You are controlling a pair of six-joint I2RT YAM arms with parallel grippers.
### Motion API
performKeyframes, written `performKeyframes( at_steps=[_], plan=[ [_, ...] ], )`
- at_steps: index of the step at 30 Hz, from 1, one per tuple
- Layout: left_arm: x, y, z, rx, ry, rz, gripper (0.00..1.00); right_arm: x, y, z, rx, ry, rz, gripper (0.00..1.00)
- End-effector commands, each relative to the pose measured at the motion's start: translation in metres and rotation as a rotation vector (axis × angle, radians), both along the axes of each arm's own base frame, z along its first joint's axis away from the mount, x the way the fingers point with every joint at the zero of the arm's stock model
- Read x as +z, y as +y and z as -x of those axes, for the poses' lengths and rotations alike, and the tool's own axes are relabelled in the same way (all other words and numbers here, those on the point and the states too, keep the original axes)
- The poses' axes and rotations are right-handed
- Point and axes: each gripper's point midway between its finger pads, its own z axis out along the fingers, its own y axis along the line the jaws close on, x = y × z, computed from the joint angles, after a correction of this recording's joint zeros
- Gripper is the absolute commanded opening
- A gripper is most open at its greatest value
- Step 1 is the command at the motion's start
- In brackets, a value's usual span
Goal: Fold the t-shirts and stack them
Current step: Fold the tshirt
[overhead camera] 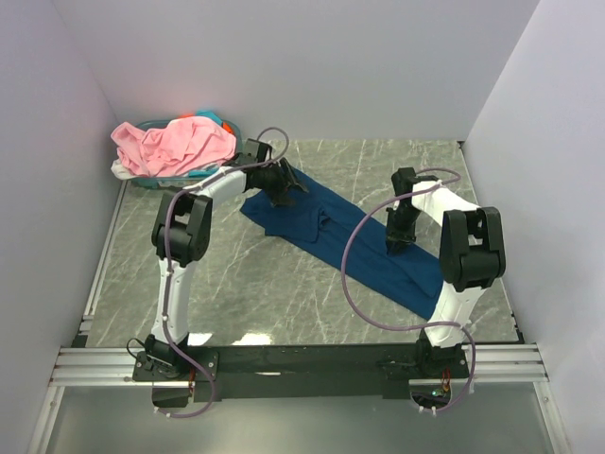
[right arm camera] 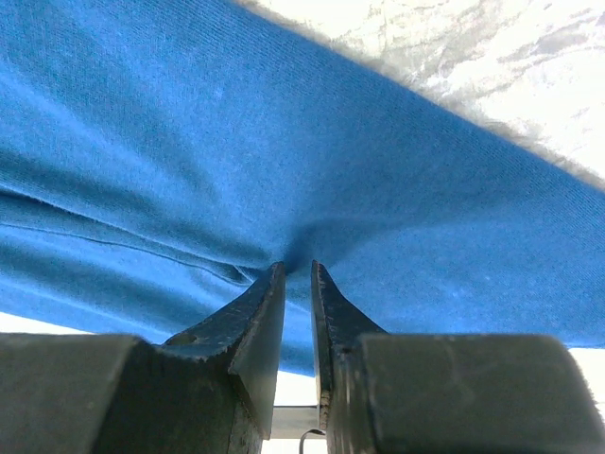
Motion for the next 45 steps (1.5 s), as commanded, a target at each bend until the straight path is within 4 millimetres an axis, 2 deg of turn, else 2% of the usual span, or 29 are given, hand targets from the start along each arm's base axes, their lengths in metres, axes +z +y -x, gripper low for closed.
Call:
performKeyframes(
  at_steps=[1,8,14,15,18,26,30,35,38,40,45],
  plan=[
    [0.003,-0.012,0.002,-0.033,0.021,0.056,0.67,-0.006,-0.002,0.004,0.014,0.018,0.010,0.25],
    [-0.032,-0.008,-0.007,-0.037,0.049,0.018,0.67,-0.021,0.000,0.013,0.008,0.057,0.006,0.24],
    [-0.050,0.000,-0.021,-0.050,0.022,-0.044,0.67,-0.035,0.009,0.032,0.020,0.121,-0.012,0.24],
    [-0.058,0.001,-0.022,-0.051,0.029,-0.055,0.67,-0.036,0.014,0.035,0.020,0.127,-0.027,0.24],
    [-0.066,0.002,-0.028,-0.063,0.004,-0.059,0.67,-0.039,0.027,0.046,0.030,0.150,-0.055,0.24],
    [-0.080,0.001,-0.055,-0.124,-0.107,-0.037,0.64,-0.031,0.080,0.062,0.075,0.172,-0.151,0.24],
    [-0.074,-0.003,-0.067,-0.143,-0.166,0.030,0.64,-0.029,0.114,0.072,0.144,0.182,-0.185,0.24],
    [-0.076,-0.010,-0.076,-0.168,-0.215,0.062,0.64,-0.026,0.138,0.076,0.172,0.173,-0.216,0.23],
    [-0.065,-0.015,-0.081,-0.179,-0.251,0.098,0.64,-0.020,0.140,0.074,0.209,0.159,-0.198,0.23],
    [-0.055,-0.018,-0.083,-0.175,-0.265,0.120,0.64,-0.011,0.137,0.064,0.227,0.114,-0.173,0.23],
    [-0.003,-0.024,-0.094,-0.146,-0.348,0.186,0.65,0.016,0.129,0.054,0.309,0.039,-0.138,0.24]
  ],
)
